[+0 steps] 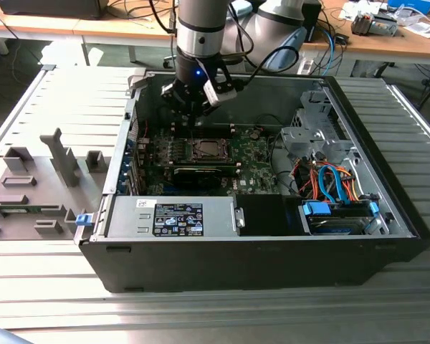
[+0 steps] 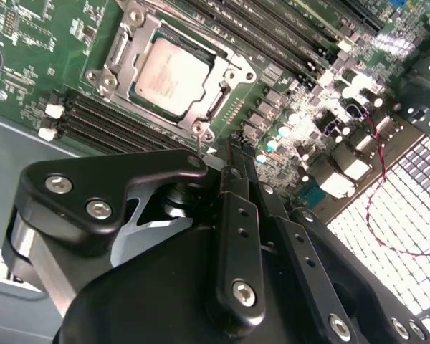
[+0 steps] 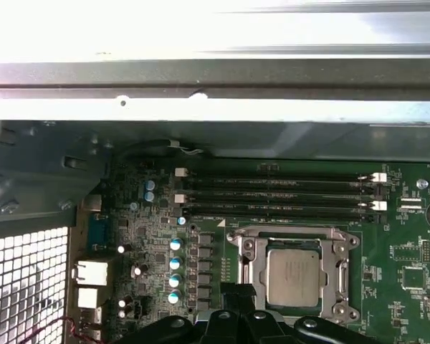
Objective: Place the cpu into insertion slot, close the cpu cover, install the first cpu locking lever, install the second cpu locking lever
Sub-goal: 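Install the first cpu locking lever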
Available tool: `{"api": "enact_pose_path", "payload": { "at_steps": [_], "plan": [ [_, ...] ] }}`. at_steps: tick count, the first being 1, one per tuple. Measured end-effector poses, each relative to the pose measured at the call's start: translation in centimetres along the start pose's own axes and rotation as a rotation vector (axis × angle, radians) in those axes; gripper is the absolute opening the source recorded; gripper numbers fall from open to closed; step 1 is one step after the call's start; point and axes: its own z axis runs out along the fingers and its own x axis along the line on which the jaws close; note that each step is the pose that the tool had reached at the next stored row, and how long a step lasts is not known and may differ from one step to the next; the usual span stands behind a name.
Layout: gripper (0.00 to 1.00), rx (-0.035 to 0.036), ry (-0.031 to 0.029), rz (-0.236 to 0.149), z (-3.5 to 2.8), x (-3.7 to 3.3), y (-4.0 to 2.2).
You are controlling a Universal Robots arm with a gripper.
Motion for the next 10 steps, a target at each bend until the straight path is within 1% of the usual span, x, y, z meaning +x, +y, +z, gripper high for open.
{"api": "enact_pose_path", "payload": {
  "at_steps": [2, 3, 5, 6, 8, 9, 10],
  "plan": [
    [0.11, -0.0016, 0.0, 0.0, 0.04, 0.32, 0.14],
    [0.11, -0.004, 0.0, 0.0, 0.04, 0.39, 0.22],
    [0.11, -0.0182, -0.0006, -0.001, 0.08, 0.58, 0.46],
    [0.11, -0.0229, -0.0007, -0.001, 0.1, 0.68, 0.52],
    [0.11, -0.0355, -0.0011, -0.002, 0.13, 1.0, 0.62],
    [0.11, -0.0439, -0.0013, -0.003, 0.16, 1.22, 0.66],
    [0.11, -0.0482, -0.0014, -0.004, 0.18, 1.3, 0.69]
  ]
}}
